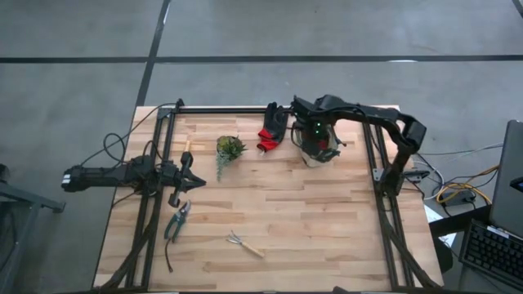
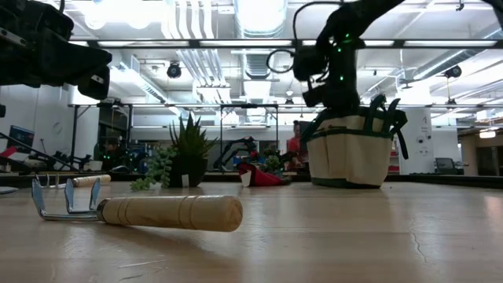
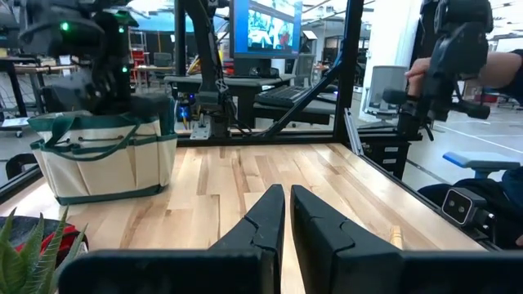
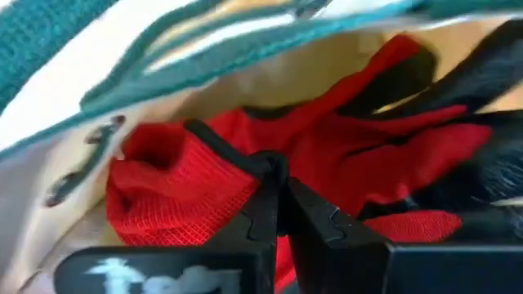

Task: Pick & Place Garden tools in Gardening bag
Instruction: Put the bottom red gloves into the gardening bag, then adjust the gardening bag

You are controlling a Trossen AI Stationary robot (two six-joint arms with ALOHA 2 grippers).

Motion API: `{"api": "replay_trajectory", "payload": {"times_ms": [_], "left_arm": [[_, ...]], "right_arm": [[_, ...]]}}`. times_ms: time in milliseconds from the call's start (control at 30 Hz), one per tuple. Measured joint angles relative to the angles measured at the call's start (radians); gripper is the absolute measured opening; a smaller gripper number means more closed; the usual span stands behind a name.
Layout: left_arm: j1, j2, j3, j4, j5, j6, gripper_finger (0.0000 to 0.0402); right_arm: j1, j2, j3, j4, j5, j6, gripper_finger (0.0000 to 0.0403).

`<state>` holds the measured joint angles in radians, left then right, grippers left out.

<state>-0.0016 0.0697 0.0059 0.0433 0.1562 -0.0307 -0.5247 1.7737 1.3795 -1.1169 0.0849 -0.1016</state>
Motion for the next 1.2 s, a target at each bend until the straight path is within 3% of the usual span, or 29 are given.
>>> {"api": "replay_trajectory", "payload": {"times_ms": [200,467,733,967,1200], "left_arm": [[0.000,0.000,0.000,0.000,0.000,0.000,0.0028],[0.000,0.000,0.000,0.000,0.000,0.000,0.0028],[0.000,0.000,0.000,0.000,0.000,0.000,0.0028],[0.000,0.000,0.000,0.000,0.000,0.000,0.0028],[0.000,0.000,0.000,0.000,0.000,0.000,0.0028]], "right_arm": [[0.000,0.020,0.005,-0.025,0.007,-0.001,0.0013],[0.000,-0.063,0.032,-0.037,0.020,0.022,0.0019],[0.000,-0.122,0.060,-0.040,0.049,0.114,0.0092],[-0.001,-0.124,0.110,-0.037,0.048,0.329,0.0159],[-0.002,-0.120,0.149,0.004,-0.008,0.414,0.0190]]}}
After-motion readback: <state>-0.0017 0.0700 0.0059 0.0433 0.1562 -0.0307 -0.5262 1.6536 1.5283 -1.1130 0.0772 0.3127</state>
